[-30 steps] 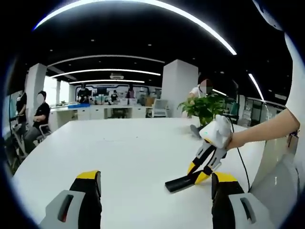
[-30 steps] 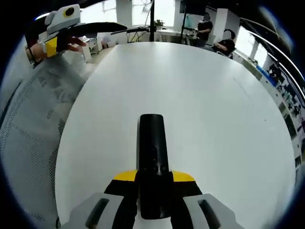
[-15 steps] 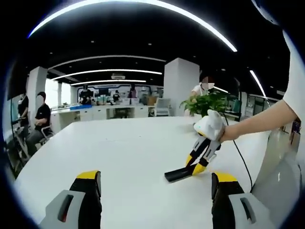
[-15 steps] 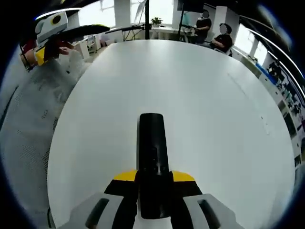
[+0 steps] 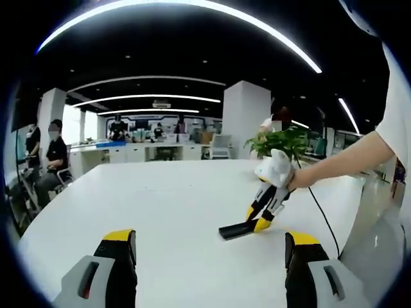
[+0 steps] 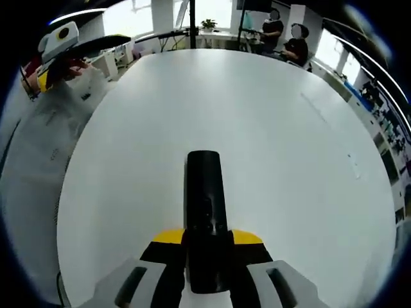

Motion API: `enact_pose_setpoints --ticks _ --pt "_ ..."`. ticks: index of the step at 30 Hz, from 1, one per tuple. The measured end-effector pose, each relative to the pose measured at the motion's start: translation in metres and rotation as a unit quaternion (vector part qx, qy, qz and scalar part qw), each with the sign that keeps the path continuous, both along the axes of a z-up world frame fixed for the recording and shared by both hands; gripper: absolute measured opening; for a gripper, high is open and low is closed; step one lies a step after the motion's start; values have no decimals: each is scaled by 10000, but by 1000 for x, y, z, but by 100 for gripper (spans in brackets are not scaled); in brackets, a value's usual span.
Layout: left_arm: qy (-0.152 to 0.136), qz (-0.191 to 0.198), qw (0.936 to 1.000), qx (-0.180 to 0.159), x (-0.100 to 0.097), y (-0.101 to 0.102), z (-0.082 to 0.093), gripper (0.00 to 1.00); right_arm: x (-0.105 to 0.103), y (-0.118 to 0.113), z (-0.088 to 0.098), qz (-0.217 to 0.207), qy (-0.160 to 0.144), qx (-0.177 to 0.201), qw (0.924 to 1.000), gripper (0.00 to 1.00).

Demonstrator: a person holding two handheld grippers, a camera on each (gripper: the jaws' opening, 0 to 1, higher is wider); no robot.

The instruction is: Press the specified remote control buttons in sequence, fully releasing each button before pressing the next.

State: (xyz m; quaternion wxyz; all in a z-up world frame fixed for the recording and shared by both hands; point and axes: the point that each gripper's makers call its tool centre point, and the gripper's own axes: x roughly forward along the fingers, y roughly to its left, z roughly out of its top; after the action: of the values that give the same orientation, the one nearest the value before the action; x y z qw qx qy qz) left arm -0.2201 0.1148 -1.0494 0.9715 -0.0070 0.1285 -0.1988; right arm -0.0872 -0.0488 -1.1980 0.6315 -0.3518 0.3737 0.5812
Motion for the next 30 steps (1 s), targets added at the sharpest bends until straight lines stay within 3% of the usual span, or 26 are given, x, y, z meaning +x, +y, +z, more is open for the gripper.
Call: enact_pose_setpoints --ticks 12,19,25,30 --pt "18 20 10000 -63 0 2 0 100 3 3 7 -99 -10 -67 9999 24" --pt "32 31 10000 -72 1 4 -2 100 10 -1 6 -390 10 11 9992 27" --pt "62 26 10000 -32 1 5 -4 100 18 -9 8 -1228 -71 352 9918 41" --pt "69 15 10000 -43 1 4 -4 100 18 -16 13 -2044 -16 826 9754 53"
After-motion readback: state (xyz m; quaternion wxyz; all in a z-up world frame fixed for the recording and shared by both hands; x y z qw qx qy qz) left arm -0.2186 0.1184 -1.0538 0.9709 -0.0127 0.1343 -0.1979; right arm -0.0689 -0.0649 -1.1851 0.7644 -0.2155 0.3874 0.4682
